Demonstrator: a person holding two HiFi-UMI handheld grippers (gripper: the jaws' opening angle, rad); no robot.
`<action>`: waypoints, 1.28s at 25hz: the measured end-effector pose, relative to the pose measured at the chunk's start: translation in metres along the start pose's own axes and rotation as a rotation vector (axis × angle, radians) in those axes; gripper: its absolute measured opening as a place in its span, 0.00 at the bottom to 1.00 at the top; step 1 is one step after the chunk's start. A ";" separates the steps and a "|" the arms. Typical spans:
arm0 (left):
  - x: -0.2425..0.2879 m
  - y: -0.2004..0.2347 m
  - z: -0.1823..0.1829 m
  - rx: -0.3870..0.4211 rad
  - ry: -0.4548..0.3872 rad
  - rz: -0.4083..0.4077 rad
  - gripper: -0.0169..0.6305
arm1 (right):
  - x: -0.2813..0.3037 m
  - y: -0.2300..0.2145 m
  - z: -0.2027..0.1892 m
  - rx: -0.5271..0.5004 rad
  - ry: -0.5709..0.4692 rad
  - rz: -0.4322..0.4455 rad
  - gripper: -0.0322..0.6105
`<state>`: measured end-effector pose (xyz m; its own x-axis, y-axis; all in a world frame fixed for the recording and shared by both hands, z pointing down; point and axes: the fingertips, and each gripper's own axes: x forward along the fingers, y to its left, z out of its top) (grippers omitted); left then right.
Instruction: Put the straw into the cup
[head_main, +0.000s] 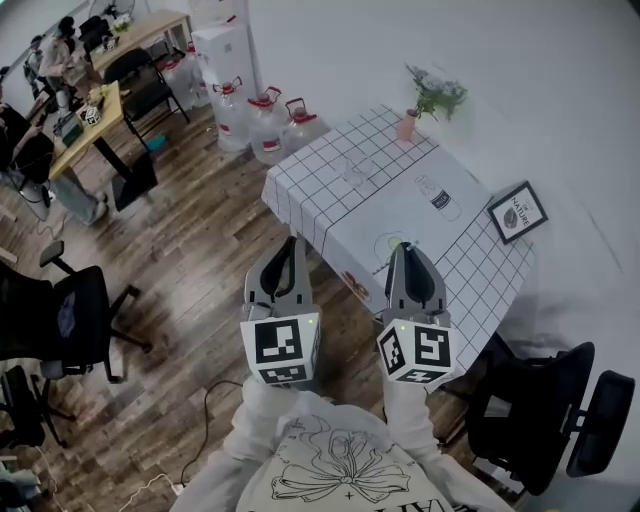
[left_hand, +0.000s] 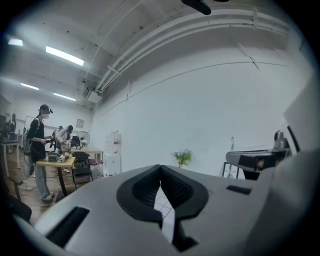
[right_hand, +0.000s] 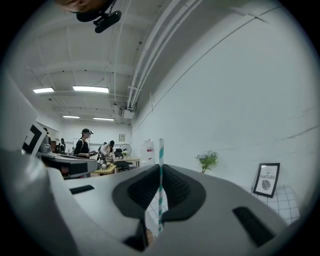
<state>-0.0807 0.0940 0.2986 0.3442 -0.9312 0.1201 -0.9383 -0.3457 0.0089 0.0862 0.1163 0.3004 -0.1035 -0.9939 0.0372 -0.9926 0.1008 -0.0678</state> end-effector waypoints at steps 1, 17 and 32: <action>0.013 0.005 0.002 0.001 0.000 -0.007 0.03 | 0.013 -0.001 0.001 -0.002 -0.001 -0.005 0.07; 0.185 0.067 0.011 -0.002 0.036 -0.107 0.03 | 0.188 -0.011 0.004 0.002 0.009 -0.098 0.07; 0.286 0.063 -0.014 -0.017 0.125 -0.104 0.03 | 0.283 -0.063 -0.020 0.016 0.077 -0.099 0.07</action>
<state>-0.0420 -0.1930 0.3477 0.4334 -0.8686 0.2403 -0.8988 -0.4362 0.0443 0.1178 -0.1707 0.3355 -0.0102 -0.9926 0.1212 -0.9971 0.0010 -0.0758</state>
